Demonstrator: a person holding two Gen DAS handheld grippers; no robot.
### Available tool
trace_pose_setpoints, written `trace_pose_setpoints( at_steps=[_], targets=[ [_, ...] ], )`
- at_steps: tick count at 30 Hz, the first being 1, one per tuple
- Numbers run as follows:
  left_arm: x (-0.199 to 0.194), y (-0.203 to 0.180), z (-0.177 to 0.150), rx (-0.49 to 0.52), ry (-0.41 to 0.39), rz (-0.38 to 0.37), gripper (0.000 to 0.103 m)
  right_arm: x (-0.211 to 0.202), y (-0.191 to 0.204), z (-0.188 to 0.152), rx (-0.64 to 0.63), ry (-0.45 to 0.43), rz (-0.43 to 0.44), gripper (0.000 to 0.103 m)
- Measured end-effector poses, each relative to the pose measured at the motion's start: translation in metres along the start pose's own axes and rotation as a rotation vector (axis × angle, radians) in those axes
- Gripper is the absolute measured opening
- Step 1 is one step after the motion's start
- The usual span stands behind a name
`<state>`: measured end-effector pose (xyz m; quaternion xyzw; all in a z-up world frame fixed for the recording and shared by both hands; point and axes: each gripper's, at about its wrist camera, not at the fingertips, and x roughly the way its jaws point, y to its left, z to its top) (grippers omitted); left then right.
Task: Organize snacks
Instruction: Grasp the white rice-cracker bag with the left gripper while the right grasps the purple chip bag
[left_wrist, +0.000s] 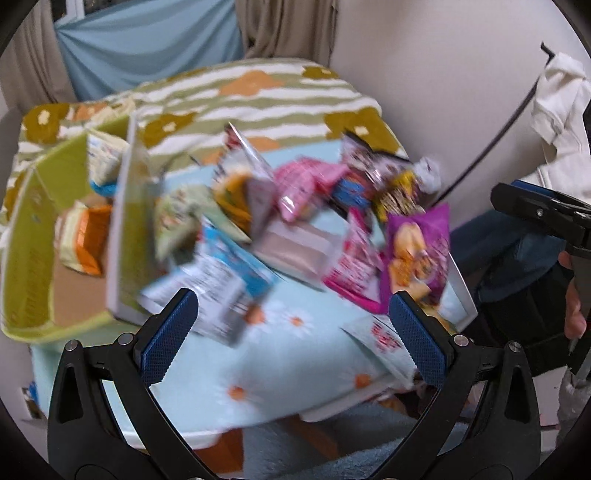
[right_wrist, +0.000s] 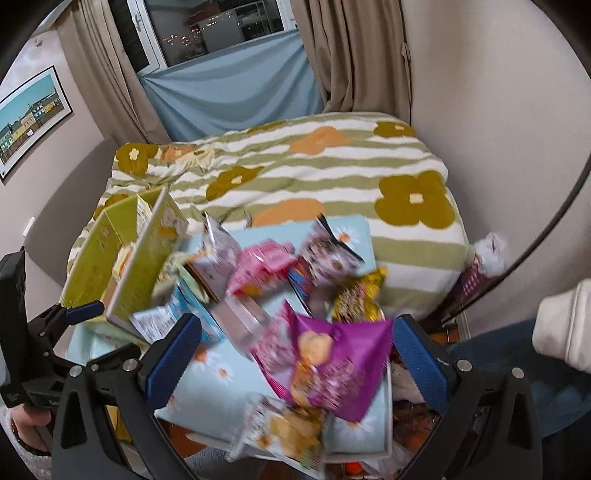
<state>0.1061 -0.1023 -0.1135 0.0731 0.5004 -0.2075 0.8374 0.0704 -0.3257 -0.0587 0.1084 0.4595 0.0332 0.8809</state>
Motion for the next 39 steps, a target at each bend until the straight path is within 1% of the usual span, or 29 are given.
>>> trace_pose_setpoints(
  at_steps=[3,9,11,15,17,23,24,25,26,30,32,35,37,39],
  targets=[
    [0.013,-0.019,-0.012,-0.02,0.043,-0.033,0.103,0.005,-0.018,-0.014,0.004,0.018,0.008,0.103],
    [0.042,-0.047,-0.03,-0.085,0.131,-0.13,0.103,0.02,-0.045,-0.033,0.042,0.057,0.046,0.103],
    [0.054,-0.053,-0.035,-0.125,0.164,-0.178,0.103,0.025,-0.052,-0.037,0.05,0.068,0.058,0.103],
    [0.08,-0.058,-0.042,-0.211,0.214,-0.23,0.103,0.037,-0.057,-0.041,0.051,0.088,0.076,0.103],
    [0.093,-0.059,-0.047,-0.249,0.241,-0.269,0.103,0.045,-0.059,-0.044,0.052,0.098,0.075,0.103],
    [0.12,-0.065,-0.058,-0.307,0.288,-0.298,0.102,0.067,-0.067,-0.05,0.103,0.127,0.109,0.103],
    [0.123,-0.066,-0.06,-0.311,0.292,-0.301,0.1,0.07,-0.068,-0.051,0.11,0.131,0.115,0.103],
    [0.127,-0.068,-0.061,-0.313,0.294,-0.302,0.094,0.074,-0.069,-0.052,0.118,0.136,0.121,0.103],
    [0.13,-0.07,-0.063,-0.318,0.296,-0.31,0.09,0.076,-0.069,-0.053,0.122,0.139,0.125,0.103],
    [0.137,-0.072,-0.066,-0.328,0.288,-0.332,0.084,0.088,-0.069,-0.054,0.13,0.15,0.144,0.103],
    [0.138,-0.072,-0.07,-0.33,0.283,-0.347,0.077,0.093,-0.066,-0.056,0.123,0.154,0.15,0.103],
    [0.136,-0.069,-0.077,-0.335,0.271,-0.354,0.07,0.099,-0.062,-0.058,0.108,0.163,0.158,0.103],
    [0.134,-0.065,-0.08,-0.338,0.271,-0.359,0.068,0.104,-0.059,-0.059,0.097,0.169,0.158,0.103],
    [0.131,-0.063,-0.082,-0.337,0.262,-0.357,0.062,0.108,-0.056,-0.06,0.084,0.172,0.158,0.103]
  ],
)
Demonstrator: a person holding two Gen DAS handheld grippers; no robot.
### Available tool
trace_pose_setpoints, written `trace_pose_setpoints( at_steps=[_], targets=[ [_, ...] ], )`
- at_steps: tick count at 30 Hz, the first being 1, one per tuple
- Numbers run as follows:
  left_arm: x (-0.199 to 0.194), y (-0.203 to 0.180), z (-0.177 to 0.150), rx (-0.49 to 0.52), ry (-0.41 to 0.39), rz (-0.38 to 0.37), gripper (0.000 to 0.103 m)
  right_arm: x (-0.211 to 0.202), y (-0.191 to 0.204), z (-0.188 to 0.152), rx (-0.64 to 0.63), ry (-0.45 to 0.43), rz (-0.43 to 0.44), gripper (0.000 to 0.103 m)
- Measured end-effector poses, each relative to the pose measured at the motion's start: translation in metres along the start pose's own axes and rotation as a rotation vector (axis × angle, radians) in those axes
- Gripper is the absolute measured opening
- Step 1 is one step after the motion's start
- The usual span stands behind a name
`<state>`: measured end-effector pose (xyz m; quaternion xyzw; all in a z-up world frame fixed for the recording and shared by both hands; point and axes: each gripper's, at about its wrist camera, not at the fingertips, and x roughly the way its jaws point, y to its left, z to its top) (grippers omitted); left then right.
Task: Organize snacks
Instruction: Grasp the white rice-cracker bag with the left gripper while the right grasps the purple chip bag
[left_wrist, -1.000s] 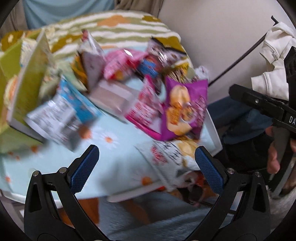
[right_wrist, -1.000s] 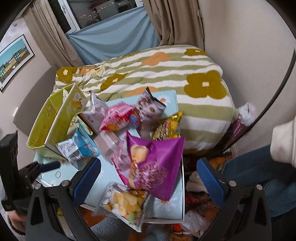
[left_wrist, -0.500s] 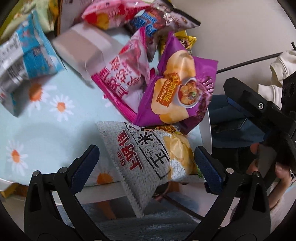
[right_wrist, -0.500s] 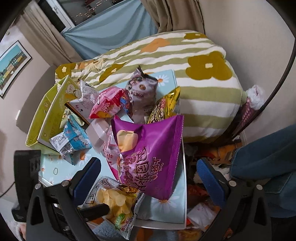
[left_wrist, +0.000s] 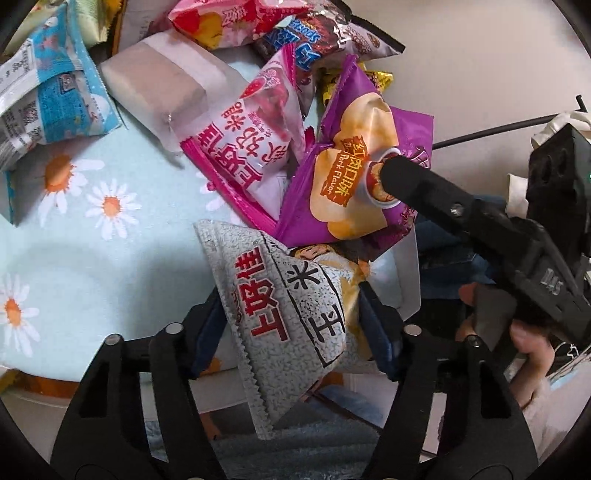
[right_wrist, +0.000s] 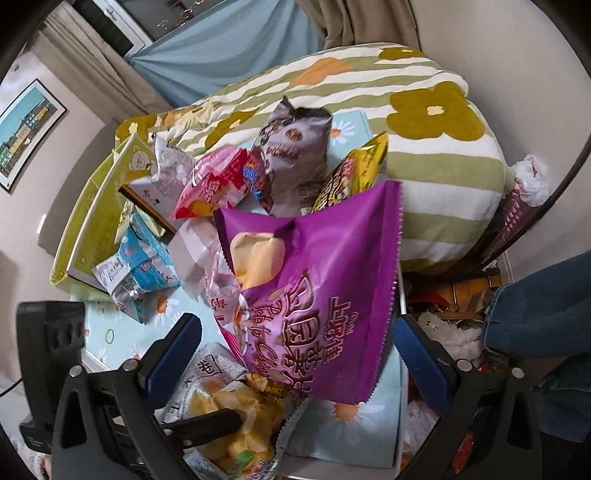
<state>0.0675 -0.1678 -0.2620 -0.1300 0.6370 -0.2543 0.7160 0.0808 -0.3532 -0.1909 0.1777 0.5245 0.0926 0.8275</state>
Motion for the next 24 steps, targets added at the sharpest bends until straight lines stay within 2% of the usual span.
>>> trace_pose_setpoints(
  at_steps=[4,16,20,24],
  targets=[
    [-0.006,0.0,-0.001,-0.004,-0.008,-0.01,0.054,0.007,0.003,0.002,-0.028,0.001,-0.021,0.103],
    [-0.014,-0.002,-0.008,-0.002,-0.028,-0.024,0.054,0.022,0.005,0.002,-0.088,0.003,-0.048,0.102],
    [-0.026,0.008,-0.008,-0.001,-0.031,-0.036,0.054,0.021,0.009,-0.002,-0.117,0.003,-0.062,0.073],
    [-0.031,0.01,-0.005,0.002,-0.033,-0.04,0.054,0.015,0.011,-0.005,-0.112,-0.004,-0.06,0.065]
  ],
)
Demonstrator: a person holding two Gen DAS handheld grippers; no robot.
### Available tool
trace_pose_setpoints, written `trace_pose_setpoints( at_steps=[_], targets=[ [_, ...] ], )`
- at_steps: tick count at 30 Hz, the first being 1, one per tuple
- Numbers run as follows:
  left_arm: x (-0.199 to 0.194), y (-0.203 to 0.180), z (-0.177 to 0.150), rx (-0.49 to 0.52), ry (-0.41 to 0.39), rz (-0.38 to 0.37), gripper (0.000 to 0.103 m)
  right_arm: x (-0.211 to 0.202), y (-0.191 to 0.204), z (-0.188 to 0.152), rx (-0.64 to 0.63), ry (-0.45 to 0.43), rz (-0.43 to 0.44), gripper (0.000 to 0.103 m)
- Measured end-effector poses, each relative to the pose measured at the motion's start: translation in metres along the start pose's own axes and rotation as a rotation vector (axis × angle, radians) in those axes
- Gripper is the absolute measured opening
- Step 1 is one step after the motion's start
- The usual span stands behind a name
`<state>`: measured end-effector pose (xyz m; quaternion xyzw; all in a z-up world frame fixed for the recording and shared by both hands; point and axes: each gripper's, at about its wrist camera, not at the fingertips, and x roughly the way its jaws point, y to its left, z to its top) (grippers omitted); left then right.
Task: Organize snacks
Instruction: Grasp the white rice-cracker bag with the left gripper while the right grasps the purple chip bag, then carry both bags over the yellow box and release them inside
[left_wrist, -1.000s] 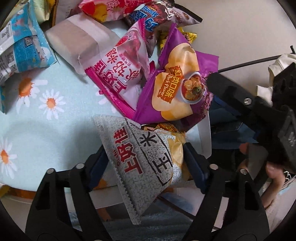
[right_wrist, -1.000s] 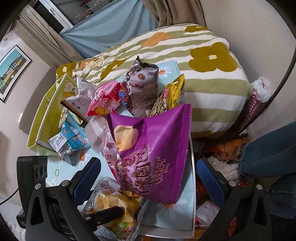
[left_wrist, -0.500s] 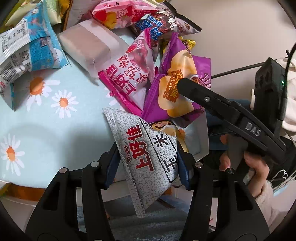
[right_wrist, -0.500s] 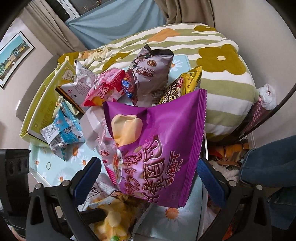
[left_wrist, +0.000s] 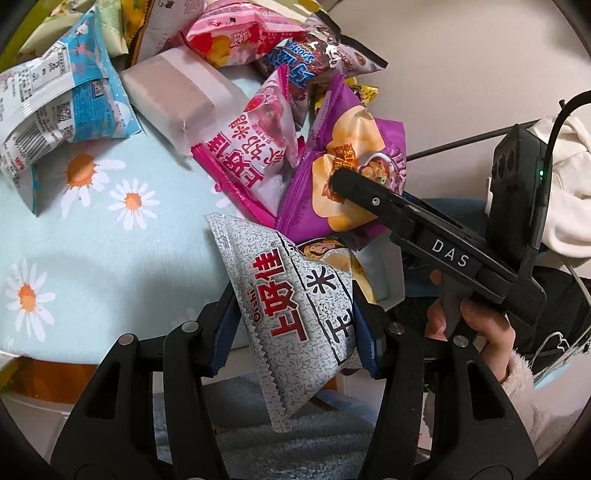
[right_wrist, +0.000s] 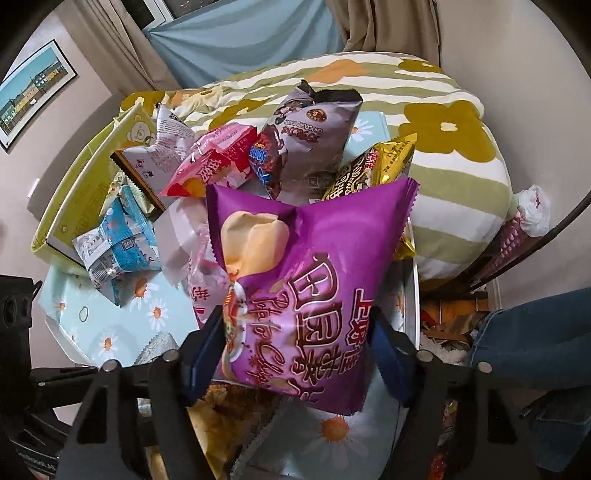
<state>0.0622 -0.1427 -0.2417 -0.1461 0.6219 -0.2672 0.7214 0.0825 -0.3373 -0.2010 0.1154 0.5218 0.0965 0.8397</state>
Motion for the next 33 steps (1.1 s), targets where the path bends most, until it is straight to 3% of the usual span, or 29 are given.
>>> trace_pose_setpoints(
  at_steps=[7,16,25,33],
  targets=[
    [-0.013,-0.002,0.002,0.019,-0.016,-0.009,0.054,-0.023,0.001,0.004,0.011,-0.039,0.015,0.062],
    [-0.053,-0.005,0.016,0.042,-0.113,-0.002,0.054,-0.062,0.023,0.034,-0.041,-0.111,0.018,0.062],
    [-0.125,0.008,0.047,0.054,-0.279,0.05,0.053,-0.091,0.069,0.078,-0.105,-0.192,0.069,0.062],
    [-0.199,0.047,0.085,0.045,-0.398,0.113,0.053,-0.094,0.132,0.128,-0.168,-0.247,0.12,0.062]
  ],
)
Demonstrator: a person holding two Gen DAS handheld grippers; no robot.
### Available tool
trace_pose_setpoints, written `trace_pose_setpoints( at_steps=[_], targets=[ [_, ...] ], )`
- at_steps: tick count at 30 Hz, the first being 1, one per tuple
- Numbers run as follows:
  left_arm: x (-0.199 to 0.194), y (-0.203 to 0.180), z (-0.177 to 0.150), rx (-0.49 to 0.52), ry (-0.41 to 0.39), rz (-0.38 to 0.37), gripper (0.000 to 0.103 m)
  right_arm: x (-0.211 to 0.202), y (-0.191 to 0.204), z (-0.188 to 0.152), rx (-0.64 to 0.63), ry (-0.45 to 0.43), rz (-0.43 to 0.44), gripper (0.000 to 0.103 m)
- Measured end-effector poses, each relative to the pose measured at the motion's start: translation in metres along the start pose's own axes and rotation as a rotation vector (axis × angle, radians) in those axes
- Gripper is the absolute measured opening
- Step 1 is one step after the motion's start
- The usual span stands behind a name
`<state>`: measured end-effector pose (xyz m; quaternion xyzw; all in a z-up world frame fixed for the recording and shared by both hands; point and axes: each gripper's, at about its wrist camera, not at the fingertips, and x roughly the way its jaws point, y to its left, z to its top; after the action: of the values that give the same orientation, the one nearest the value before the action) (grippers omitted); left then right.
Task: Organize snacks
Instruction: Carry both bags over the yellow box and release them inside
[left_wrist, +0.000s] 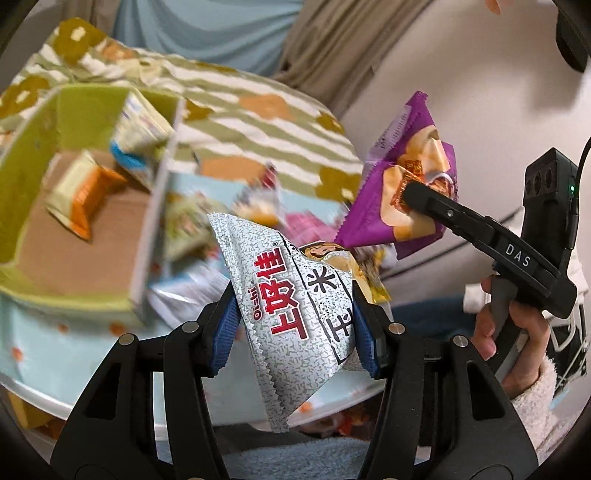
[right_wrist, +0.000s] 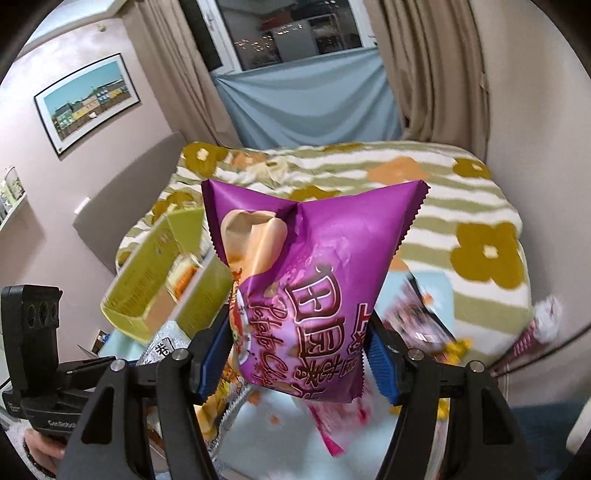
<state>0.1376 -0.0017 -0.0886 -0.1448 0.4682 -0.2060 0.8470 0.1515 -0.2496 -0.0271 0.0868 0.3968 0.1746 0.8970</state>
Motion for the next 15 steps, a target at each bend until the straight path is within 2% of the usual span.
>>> trace_pose_setpoints(
  at_steps=[8,15],
  targets=[
    [-0.046,0.079,0.051,-0.048,-0.067,0.075,0.053,0.045,0.062,0.052,-0.045,-0.005,0.059,0.062],
    [-0.061,0.161,0.073,-0.101,-0.047,0.157,0.053,0.098,0.116,0.075,-0.066,0.041,0.099,0.062]
  ],
)
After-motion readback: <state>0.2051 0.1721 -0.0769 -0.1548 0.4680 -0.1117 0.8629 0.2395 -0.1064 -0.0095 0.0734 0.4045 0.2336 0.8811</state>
